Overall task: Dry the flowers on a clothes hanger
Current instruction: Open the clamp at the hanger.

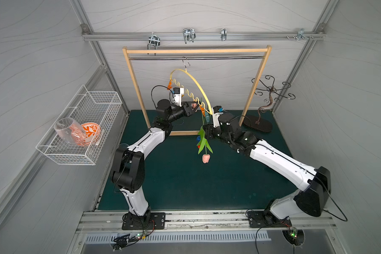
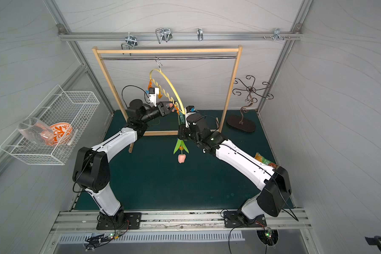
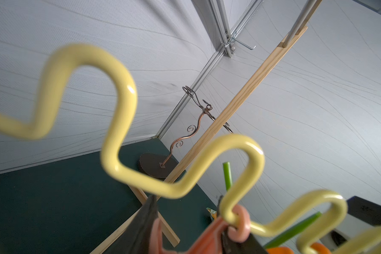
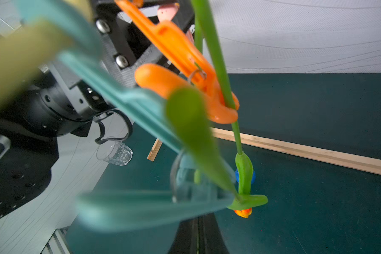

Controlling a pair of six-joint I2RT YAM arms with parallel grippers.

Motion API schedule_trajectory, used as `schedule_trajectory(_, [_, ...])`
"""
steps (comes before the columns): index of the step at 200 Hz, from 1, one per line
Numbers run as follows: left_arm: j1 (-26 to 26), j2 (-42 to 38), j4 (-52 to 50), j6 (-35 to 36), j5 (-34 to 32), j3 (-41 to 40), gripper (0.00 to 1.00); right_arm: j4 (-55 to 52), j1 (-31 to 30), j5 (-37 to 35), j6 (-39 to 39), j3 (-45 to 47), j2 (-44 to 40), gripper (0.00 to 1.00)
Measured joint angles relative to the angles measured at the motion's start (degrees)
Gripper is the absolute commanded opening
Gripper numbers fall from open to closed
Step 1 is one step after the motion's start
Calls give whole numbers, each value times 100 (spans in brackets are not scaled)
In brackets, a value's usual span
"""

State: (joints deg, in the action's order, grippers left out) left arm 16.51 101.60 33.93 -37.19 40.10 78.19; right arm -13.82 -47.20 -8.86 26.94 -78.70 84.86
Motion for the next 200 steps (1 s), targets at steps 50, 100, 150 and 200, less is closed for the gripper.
schedule_trajectory(50, [-144, 0, -13, -81, -20, 0, 49, 2, 4, 9, 0, 0, 0, 0])
schedule_trajectory(100, [-251, 0, -22, -199, -22, 0, 60, 2, 4, 39, 0, 0, 20, 0])
schedule_trajectory(150, [-254, 0, 0, -199, -31, 0, 51, 2, 9, 42, 0, 0, 26, 0])
schedule_trajectory(200, [-254, 0, -31, -138, -61, 0, 43, 9, 9, 111, -2, 0, 74, 0])
